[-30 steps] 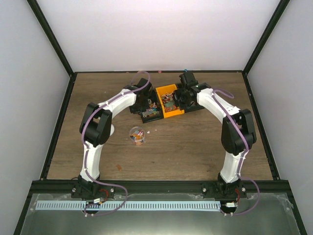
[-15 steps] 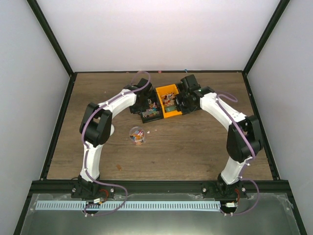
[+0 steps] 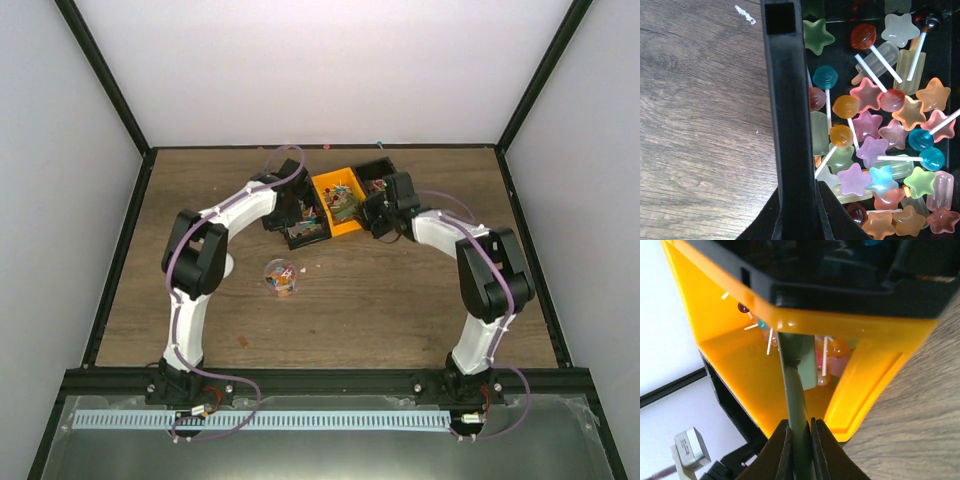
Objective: Pack the candies
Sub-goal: Scoop the fake candies from the storage box.
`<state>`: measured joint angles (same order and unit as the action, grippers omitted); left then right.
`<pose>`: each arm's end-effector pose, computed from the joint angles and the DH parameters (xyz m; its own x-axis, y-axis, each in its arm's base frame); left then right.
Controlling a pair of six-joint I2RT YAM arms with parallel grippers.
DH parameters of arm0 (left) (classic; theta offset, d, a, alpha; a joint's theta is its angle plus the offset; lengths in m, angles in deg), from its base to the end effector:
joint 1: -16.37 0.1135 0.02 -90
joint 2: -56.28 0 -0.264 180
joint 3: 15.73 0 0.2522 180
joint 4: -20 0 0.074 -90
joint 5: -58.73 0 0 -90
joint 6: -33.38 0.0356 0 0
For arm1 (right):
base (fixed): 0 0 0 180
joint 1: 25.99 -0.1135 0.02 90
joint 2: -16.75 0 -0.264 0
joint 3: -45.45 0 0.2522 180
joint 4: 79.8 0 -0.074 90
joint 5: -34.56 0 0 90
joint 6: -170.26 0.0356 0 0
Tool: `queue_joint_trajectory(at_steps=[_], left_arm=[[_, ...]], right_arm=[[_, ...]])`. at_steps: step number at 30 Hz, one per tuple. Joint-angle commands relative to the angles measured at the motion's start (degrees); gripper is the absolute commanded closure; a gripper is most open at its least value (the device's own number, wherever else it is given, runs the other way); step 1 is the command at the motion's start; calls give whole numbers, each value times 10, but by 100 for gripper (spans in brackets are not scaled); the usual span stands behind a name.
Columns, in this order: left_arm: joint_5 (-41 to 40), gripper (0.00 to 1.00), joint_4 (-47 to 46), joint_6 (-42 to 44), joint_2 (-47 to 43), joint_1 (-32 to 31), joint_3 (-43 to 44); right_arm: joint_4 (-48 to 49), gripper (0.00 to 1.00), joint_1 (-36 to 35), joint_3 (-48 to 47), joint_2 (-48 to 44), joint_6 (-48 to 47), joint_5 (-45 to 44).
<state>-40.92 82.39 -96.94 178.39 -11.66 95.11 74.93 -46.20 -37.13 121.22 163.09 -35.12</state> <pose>0.3897 -0.2007 0.1831 -0.9187 -0.2336 -0.3186 -0.2266 0.9722 -0.0594 0.3645 0.1474 0.1964 -0.6272 0.7606 0.1678 0.6146 0.3510 0.7064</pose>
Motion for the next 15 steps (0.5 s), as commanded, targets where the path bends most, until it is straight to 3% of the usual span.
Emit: queue_joint_trajectory(at_steps=[1, 4, 15], left_arm=[[21, 96, 12, 24, 11, -7, 8], [22, 96, 13, 20, 18, -7, 21], [4, 96, 26, 12, 13, -6, 36]], right_arm=[[222, 99, 4, 157, -25, -13, 51], [355, 99, 7, 220, -45, -29, 68], [438, 99, 14, 264, -109, -56, 78]])
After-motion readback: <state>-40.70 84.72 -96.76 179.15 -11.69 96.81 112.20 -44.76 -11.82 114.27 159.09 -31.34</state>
